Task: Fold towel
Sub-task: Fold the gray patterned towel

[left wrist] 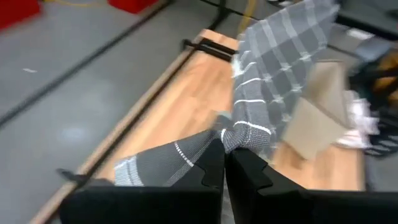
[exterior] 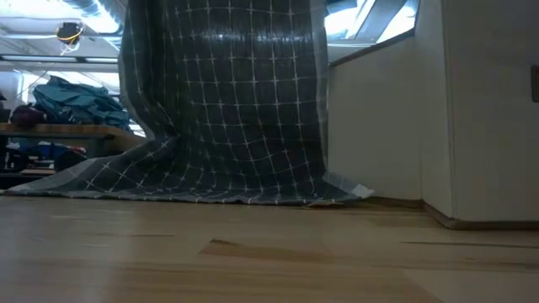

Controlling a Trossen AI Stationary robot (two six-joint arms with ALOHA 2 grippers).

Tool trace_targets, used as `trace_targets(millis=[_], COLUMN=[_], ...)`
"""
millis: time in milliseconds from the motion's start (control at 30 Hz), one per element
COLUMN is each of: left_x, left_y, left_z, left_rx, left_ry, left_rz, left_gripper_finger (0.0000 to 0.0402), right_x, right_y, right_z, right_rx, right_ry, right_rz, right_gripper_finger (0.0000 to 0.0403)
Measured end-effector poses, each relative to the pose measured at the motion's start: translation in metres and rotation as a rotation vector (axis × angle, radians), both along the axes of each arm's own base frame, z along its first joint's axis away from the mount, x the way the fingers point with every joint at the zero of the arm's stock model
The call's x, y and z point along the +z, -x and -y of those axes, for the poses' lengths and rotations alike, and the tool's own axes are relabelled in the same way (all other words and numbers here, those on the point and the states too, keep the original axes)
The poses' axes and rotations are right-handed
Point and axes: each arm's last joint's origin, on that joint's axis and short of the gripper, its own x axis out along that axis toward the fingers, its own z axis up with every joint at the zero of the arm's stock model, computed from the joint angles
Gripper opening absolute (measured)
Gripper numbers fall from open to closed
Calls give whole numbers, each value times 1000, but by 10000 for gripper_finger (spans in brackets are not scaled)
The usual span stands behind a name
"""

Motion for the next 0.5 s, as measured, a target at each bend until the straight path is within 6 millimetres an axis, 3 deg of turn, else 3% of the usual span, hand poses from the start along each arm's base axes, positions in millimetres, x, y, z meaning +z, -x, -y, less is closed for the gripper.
trace_targets(millis=[233,500], left_x=[0,-10], left_y=[-3,-14], left_z=[6,13], left_rx=[-50,-89], left_ry=[139,318], left_rz=[47,19], left_gripper_finger=[0,0], right_x=[-16,-39], right_y=[-2,-7], right_z=[-8,-21], right_rx=[43,231], right_ry=[-3,43], right_rz=[-120,-163], right_gripper_finger=[1,1])
